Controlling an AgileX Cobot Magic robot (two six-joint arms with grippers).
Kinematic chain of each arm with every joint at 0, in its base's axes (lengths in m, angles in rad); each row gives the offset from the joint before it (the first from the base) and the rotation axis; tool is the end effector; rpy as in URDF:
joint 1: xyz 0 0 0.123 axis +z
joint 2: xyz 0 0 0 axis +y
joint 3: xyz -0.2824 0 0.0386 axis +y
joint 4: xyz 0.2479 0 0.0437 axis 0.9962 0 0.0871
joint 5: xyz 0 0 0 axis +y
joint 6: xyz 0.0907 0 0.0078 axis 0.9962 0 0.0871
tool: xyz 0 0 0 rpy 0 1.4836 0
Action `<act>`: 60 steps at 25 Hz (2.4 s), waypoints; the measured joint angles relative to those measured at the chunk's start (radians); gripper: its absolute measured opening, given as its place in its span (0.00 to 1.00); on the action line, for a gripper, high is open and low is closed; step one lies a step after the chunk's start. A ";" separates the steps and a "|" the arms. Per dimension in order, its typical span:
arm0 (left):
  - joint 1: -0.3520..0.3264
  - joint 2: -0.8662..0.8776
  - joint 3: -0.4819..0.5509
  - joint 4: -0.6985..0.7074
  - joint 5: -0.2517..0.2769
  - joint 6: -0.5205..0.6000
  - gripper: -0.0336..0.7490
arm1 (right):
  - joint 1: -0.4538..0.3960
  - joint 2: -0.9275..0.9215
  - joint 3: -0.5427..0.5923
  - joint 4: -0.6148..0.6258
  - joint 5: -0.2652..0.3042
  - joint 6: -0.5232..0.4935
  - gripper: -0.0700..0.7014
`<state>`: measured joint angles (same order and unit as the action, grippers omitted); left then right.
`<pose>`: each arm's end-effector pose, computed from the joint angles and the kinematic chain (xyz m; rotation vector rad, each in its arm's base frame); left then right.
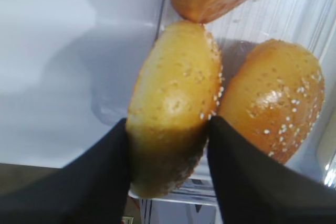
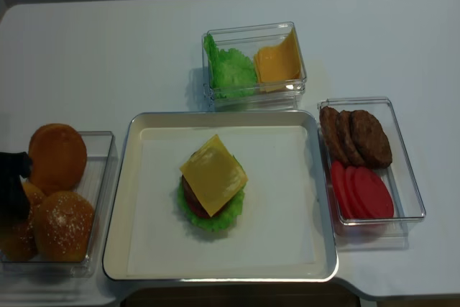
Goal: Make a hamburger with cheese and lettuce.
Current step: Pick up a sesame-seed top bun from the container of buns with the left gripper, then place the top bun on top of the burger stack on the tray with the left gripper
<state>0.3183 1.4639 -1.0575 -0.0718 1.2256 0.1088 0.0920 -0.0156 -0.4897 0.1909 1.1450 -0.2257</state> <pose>0.2446 0.0741 0.2593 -0.3603 3.0794 -0.0943 -0.0120 0.0147 0.2688 -0.3529 2.0812 0.1514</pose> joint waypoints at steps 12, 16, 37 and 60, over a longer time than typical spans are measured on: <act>0.000 0.000 -0.002 -0.001 0.000 0.000 0.37 | 0.000 0.000 0.000 0.000 0.000 0.000 0.64; 0.000 0.000 -0.002 0.000 0.000 0.000 0.37 | 0.000 0.000 0.000 0.000 0.000 0.000 0.64; 0.000 -0.040 -0.002 0.007 0.000 -0.004 0.33 | 0.000 0.000 0.000 0.000 0.000 0.000 0.64; 0.000 -0.128 -0.002 -0.033 0.002 -0.018 0.33 | 0.000 0.000 0.000 0.000 0.000 0.000 0.64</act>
<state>0.3183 1.3355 -1.0597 -0.1044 1.2275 0.0903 0.0920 -0.0156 -0.4897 0.1909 1.1450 -0.2257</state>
